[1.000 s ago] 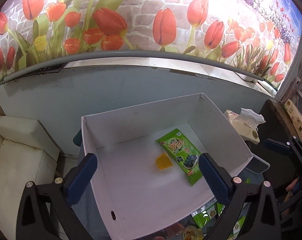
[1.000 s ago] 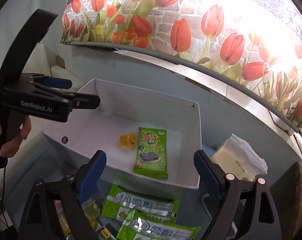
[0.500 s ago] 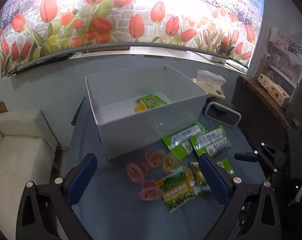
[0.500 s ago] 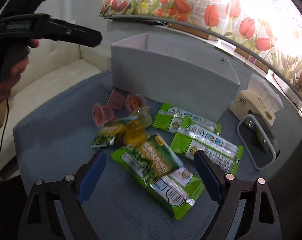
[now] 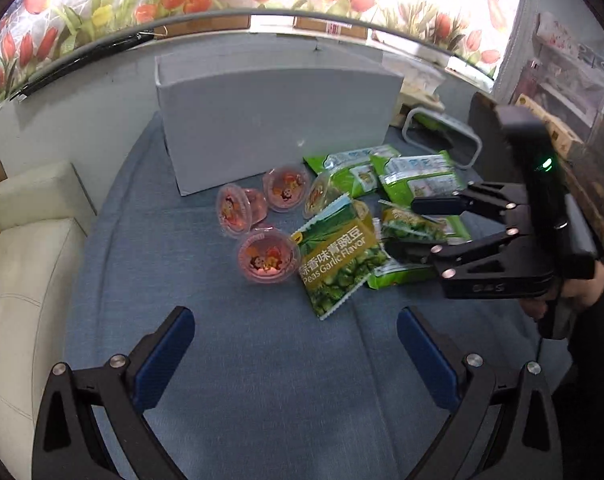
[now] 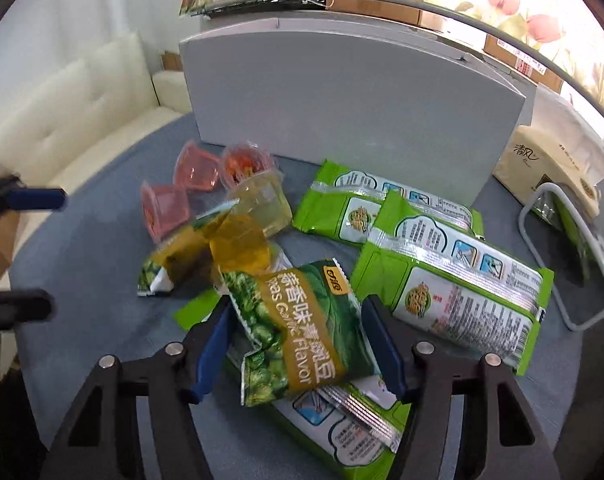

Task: Organize snacks
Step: 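Grasp pink jelly cup with left gripper while right gripper grasps garlic pea bag, then carry pink cup and pea bag into the white box and release both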

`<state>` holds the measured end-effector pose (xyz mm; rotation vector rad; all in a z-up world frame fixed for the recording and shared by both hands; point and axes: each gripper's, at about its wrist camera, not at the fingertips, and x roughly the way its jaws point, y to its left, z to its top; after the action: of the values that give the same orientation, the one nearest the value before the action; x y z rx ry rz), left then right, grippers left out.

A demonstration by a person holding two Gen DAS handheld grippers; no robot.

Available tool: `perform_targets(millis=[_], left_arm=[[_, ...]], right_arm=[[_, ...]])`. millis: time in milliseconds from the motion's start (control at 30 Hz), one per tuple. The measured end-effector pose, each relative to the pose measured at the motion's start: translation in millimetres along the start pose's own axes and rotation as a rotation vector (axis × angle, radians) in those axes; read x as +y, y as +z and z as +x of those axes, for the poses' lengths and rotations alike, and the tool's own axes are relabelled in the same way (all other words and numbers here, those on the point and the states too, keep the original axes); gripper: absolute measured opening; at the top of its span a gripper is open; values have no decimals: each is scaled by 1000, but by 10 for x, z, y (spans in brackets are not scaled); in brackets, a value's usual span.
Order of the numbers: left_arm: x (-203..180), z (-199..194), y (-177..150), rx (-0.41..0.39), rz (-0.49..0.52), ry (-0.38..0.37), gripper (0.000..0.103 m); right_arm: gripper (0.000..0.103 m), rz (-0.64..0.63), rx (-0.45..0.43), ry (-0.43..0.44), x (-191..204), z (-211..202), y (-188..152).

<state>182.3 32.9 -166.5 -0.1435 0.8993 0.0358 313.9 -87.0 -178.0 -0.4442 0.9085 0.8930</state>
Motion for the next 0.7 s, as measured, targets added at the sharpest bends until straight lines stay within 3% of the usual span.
perform_targets(millis=[200, 467, 500, 633, 700], left_arm=[[35, 282, 126, 9, 32, -45, 103], [346, 517, 359, 16, -41, -72, 102], [370, 572, 387, 24, -56, -50, 99], [344, 746, 404, 54, -46, 39, 57], [320, 757, 400, 47, -38, 57, 52]], right_arm=[[39, 66, -5, 71, -240, -62, 52], [35, 67, -66, 72, -213, -401, -13], [35, 63, -70, 66, -205, -443, -48], [33, 65, -87, 64, -98, -538, -66], [32, 69, -97, 70, -55, -551, -57]])
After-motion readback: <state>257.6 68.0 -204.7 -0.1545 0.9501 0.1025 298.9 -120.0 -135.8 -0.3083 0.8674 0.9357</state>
